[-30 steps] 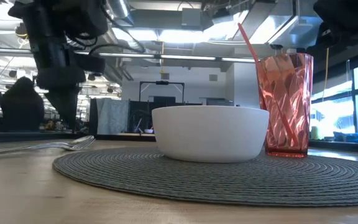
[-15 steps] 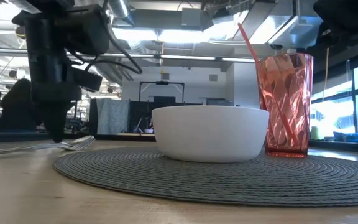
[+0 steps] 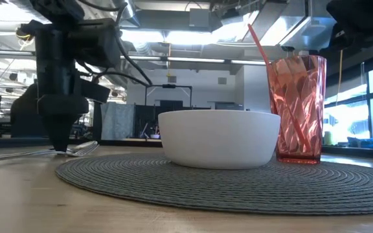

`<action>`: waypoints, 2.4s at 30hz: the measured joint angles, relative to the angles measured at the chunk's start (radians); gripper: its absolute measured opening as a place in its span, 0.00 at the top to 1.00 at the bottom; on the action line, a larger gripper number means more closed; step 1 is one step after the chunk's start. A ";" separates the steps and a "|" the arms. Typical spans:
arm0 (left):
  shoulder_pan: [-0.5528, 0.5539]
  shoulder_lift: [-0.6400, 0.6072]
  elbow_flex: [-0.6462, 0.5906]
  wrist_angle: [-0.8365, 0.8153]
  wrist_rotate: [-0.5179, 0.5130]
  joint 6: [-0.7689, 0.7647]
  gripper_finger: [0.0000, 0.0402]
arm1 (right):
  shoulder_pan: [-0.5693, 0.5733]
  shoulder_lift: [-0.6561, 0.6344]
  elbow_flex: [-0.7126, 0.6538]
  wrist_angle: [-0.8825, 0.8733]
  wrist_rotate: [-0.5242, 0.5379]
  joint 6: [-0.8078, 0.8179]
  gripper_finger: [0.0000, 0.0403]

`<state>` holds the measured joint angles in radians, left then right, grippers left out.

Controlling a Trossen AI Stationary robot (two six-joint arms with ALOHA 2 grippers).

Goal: Pick & Place Utensil
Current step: Put the silver spoon into the white bowl

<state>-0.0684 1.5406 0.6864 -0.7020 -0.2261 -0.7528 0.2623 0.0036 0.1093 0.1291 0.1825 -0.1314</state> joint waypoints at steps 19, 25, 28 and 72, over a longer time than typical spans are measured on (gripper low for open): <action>-0.027 -0.019 -0.013 0.079 -0.141 0.072 0.97 | 0.000 0.000 0.000 0.000 0.000 0.011 0.95; -0.055 -0.075 0.073 0.030 -0.256 0.146 0.98 | 0.000 0.000 0.000 -0.001 0.000 0.011 0.95; -0.071 -0.079 0.136 -0.019 -0.277 0.258 0.98 | 0.000 0.000 0.000 -0.001 -0.001 0.012 0.95; -0.256 0.792 1.237 -0.479 -0.643 1.439 0.98 | 0.000 0.000 0.000 -0.006 0.000 -0.005 0.95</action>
<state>-0.3248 2.3322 1.9236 -1.1807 -0.8690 0.6865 0.2623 0.0040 0.1093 0.1226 0.1825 -0.1360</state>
